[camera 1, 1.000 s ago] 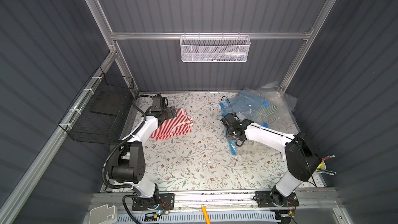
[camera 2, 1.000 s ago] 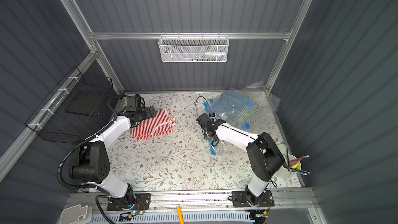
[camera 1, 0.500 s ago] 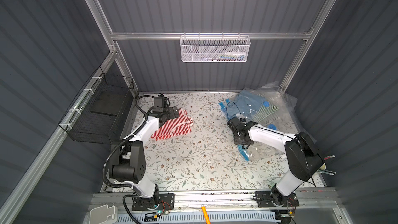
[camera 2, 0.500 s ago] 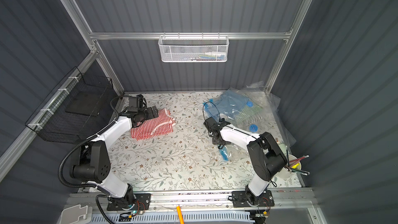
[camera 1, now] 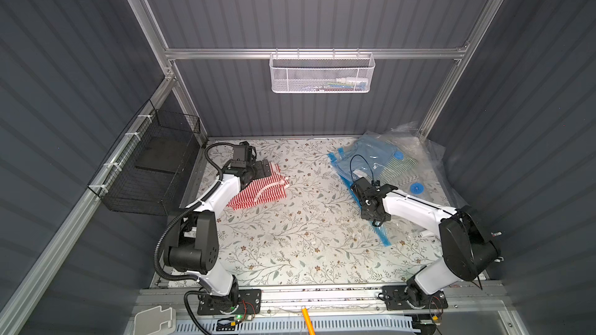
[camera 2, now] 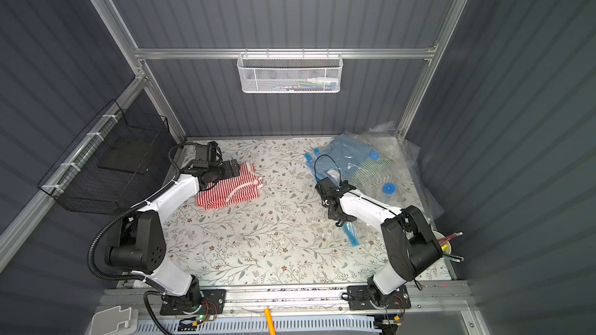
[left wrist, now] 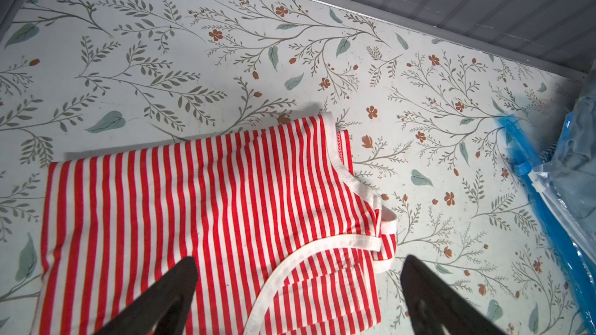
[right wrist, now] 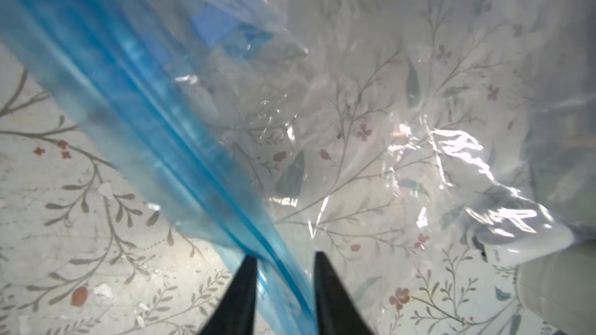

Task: Take the tank top out of the vacuum bag
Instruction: Place the vacuum bag at the center of the board.

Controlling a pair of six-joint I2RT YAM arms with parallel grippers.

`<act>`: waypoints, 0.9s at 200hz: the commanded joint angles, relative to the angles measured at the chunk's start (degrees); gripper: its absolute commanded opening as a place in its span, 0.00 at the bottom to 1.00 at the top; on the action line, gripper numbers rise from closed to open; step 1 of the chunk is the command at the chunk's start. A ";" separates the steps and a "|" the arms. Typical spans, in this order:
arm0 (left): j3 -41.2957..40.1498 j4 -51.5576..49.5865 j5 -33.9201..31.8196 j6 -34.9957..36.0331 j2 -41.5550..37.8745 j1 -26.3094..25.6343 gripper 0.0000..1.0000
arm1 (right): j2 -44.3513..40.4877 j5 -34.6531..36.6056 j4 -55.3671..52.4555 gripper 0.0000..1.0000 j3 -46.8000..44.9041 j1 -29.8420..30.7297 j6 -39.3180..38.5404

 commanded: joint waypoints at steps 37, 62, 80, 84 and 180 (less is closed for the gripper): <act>-0.28 -1.01 1.59 -0.67 0.02 -0.44 1.00 | -5.96 -3.31 1.04 0.64 7.83 0.68 -8.04; -0.53 -1.15 2.00 -0.81 -0.50 -0.44 1.00 | -1.18 -2.90 3.45 0.67 14.17 -0.82 -13.30; -1.05 -1.22 1.84 -0.79 -1.09 -0.44 1.00 | 4.10 -3.94 4.53 0.69 19.82 -2.60 -16.18; -1.15 -1.28 1.82 -0.76 -1.29 -0.44 1.00 | 5.35 -4.25 4.65 0.69 21.20 -2.82 -16.68; -5.04 0.26 4.27 -1.56 -3.63 -0.44 1.00 | 31.85 -3.36 5.46 0.68 45.07 -3.70 -30.71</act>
